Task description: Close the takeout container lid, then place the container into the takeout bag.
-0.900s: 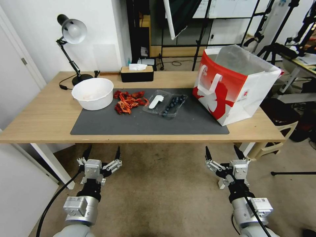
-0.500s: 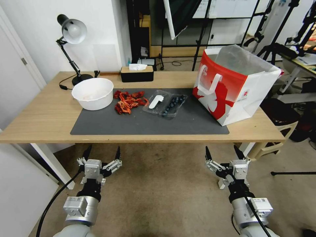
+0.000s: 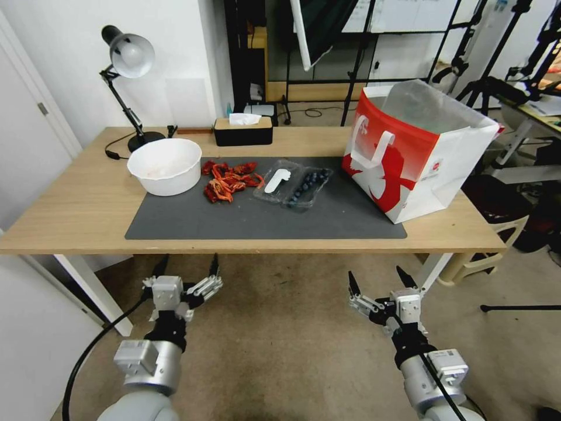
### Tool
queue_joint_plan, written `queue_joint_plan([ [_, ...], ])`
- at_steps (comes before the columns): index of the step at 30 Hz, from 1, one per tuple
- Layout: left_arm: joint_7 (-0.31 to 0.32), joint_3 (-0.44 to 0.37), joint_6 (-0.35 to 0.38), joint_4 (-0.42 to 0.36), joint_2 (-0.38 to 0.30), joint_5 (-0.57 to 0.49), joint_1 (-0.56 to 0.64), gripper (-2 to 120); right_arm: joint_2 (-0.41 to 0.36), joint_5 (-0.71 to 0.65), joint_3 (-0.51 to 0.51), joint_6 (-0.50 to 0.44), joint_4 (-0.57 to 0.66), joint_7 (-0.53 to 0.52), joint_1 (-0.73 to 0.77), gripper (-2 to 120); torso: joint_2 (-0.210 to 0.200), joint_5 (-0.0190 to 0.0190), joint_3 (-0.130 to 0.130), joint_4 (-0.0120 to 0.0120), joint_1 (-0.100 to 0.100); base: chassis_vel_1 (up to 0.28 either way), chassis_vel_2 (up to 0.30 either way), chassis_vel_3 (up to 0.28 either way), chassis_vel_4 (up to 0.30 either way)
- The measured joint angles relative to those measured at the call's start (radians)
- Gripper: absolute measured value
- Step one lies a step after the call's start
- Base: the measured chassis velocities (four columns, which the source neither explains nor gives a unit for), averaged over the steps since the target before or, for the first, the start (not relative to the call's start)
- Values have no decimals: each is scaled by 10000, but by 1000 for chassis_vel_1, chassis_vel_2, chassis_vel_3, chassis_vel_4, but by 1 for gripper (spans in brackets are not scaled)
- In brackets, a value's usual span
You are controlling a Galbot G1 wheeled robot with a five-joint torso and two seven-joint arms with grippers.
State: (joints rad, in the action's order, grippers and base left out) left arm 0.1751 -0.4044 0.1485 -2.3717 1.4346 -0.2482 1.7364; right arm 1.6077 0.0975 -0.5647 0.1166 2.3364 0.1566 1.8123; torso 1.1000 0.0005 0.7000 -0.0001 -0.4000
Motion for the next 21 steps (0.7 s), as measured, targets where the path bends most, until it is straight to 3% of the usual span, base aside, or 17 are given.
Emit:
queue_joint_plan([
  [21,-122,70,87,270,-222,-368,-166,100,-15,-373,-393,-62,35,127,-117,100,-2,-5,0,1,0,0,0,0,0],
])
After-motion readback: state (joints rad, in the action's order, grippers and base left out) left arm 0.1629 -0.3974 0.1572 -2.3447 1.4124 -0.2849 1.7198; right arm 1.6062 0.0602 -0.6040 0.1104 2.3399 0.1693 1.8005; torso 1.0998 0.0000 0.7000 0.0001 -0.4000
